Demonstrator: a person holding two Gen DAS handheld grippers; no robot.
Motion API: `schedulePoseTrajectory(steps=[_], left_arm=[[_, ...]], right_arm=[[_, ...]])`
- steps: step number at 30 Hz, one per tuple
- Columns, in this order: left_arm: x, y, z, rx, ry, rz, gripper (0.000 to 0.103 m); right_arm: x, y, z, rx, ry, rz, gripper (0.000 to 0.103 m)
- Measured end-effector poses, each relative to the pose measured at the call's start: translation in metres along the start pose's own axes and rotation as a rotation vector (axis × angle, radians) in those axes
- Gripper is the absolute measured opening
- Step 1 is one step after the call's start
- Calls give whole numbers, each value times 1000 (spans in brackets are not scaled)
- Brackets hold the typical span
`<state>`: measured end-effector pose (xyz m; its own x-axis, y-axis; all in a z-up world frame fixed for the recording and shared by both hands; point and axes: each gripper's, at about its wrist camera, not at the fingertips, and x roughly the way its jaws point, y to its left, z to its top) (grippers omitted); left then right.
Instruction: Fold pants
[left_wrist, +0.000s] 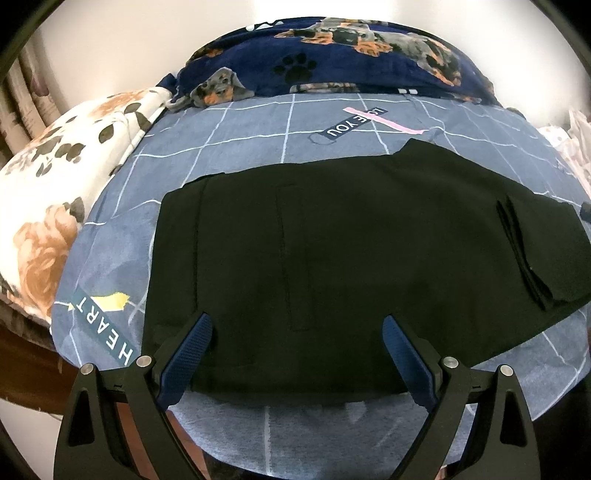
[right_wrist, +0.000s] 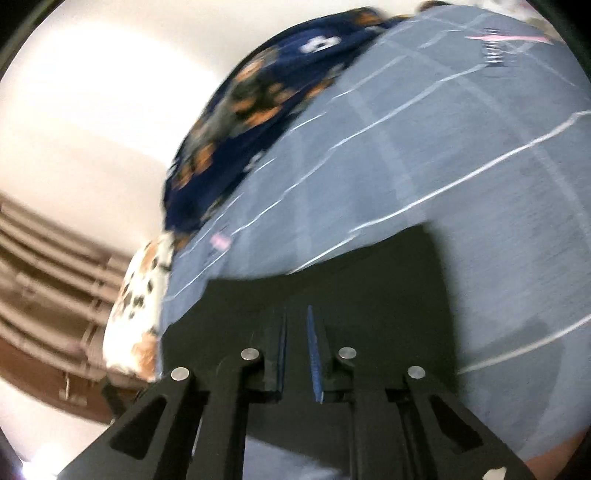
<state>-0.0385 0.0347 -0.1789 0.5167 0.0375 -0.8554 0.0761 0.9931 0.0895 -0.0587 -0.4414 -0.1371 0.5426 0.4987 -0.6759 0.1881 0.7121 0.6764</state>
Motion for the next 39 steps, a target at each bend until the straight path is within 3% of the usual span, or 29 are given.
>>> schedulePoseTrajectory(steps=[4,9,16,17,18,24,29,31,34,39], left_arm=[[4,-1,0,4,10,11,93],[11,-2,-2,10,32,20,93],[10,-6,-4,29,28,24,93],[8,-5,-3,30,23,26,93],[7,-4,-3,28,18,26,93],[7,-1,-1,5,21,14,93],[8,-2,-2,5,30,14,93],[8,-3,-2,6,27,13,93],[6,-5,-2,13,22,17,93],[3,-3,1,17,13,28,93]], right_arm=[[8,-31,8,36,4,-30,10],[17,-37,9,13,18,-76,0],[14,-50,5,60,7,-2,0],[7,-48,5,56,-8,24,8],[0,-45,4,49,-25,46,10],[-42,-26,-28,-77,29,241,10],[-39,-28,-71,-157,127,213,10],[-34,-39,-76,-128,130,207,9],[-25,-62,-79,-49,125,206,0],[-24,-76,-81,15,111,265,0]])
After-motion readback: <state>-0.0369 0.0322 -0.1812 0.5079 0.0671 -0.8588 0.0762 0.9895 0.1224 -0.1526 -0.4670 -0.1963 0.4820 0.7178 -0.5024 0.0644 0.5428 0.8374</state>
